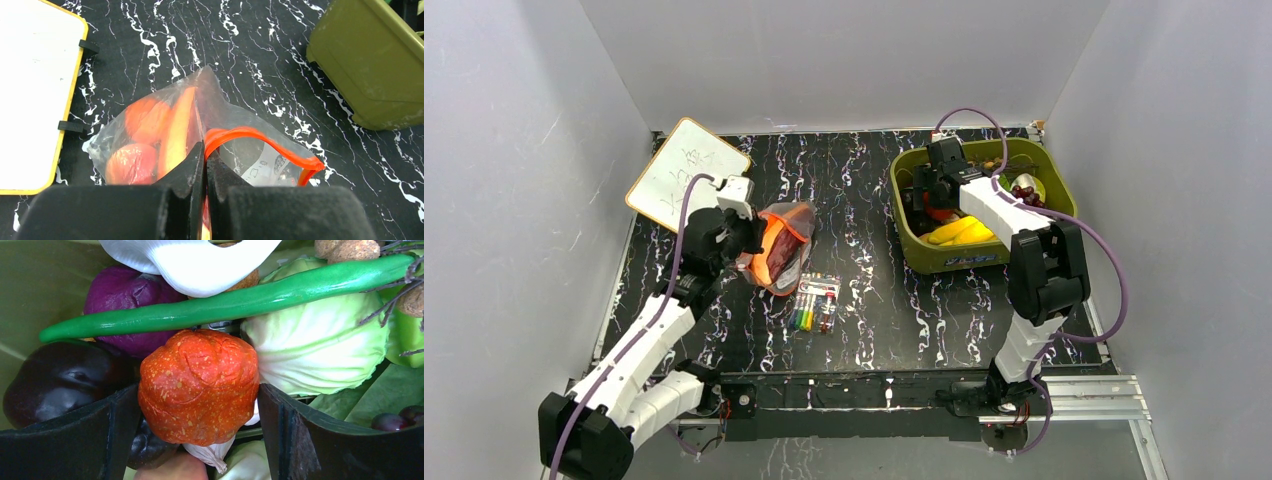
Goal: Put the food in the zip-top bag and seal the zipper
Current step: Pick up the fake vegetable from the bin.
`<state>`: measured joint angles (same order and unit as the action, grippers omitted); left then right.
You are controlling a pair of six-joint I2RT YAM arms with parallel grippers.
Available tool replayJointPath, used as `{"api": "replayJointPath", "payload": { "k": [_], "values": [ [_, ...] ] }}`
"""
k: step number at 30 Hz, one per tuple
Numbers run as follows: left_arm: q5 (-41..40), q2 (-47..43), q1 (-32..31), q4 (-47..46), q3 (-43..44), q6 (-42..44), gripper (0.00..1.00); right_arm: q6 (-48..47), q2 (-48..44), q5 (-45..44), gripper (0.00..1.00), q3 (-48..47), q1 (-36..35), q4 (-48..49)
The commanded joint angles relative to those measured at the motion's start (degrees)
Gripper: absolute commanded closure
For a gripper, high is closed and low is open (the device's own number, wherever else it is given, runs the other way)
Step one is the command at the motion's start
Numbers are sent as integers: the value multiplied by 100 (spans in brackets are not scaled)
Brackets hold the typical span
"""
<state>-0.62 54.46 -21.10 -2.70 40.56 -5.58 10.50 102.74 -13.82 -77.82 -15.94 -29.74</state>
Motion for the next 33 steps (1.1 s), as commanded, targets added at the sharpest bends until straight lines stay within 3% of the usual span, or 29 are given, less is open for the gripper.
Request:
{"api": "replayJointPath", "payload": {
  "k": [1, 16, 33],
  "values": [
    [295, -488, 32, -77, -172, -107, 100, -100, -23, 12, 23, 19, 32, 329],
    [721, -606, 35, -187, -341, -328, 100, -119, -639, -129, 49, 180, 31, 234],
    [864, -300, 34, 159, 106, -757, 100, -84, -1734, 36, 52, 301, 30, -77]
  ]
}}
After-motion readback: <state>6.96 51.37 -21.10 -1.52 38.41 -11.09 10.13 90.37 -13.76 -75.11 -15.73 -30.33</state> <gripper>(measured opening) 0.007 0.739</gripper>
